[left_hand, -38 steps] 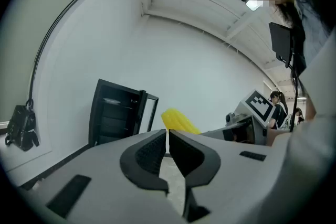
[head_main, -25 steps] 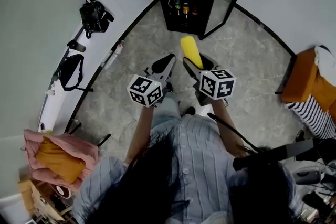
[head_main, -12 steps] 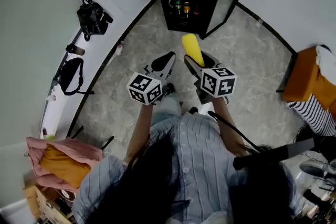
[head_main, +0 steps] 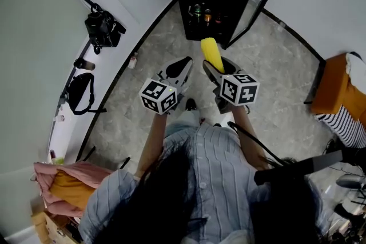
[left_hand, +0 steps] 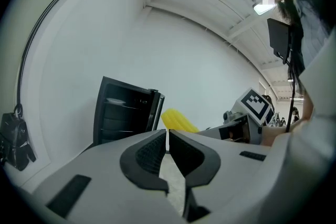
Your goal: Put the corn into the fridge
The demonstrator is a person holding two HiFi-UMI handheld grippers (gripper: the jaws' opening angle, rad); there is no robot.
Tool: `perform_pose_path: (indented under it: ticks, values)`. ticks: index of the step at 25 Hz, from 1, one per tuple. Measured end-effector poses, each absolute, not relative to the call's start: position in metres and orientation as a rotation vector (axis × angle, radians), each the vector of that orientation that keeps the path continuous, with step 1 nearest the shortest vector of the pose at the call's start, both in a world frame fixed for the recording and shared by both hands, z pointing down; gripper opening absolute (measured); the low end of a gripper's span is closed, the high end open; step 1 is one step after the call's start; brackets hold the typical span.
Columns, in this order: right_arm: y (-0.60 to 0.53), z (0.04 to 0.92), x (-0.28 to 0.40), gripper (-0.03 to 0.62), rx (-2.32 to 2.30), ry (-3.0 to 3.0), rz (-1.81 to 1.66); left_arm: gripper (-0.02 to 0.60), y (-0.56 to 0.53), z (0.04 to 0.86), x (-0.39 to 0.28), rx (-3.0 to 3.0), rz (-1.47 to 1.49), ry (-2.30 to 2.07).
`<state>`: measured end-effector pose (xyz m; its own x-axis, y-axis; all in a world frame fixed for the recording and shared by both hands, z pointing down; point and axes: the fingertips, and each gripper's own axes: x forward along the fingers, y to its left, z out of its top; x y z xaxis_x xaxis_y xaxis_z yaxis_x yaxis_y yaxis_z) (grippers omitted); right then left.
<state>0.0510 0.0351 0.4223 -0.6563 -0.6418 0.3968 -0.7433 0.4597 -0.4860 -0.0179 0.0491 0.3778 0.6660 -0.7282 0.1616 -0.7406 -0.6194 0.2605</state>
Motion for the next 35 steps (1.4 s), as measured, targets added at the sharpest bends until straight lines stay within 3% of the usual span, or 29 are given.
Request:
perform_pose_path:
  ticks: [18,35]
  values:
    - [-0.008,0.432,0.007,0.255,1.384,-2.471,1.023,0.008,-0.001,0.389,-0.062,2.647,0.084,-0.976]
    - [-0.014,0.465,0.020,0.255,1.460,-2.355,1.120,0.008,-0.012,0.424,-0.064,2.587,0.104,-0.895]
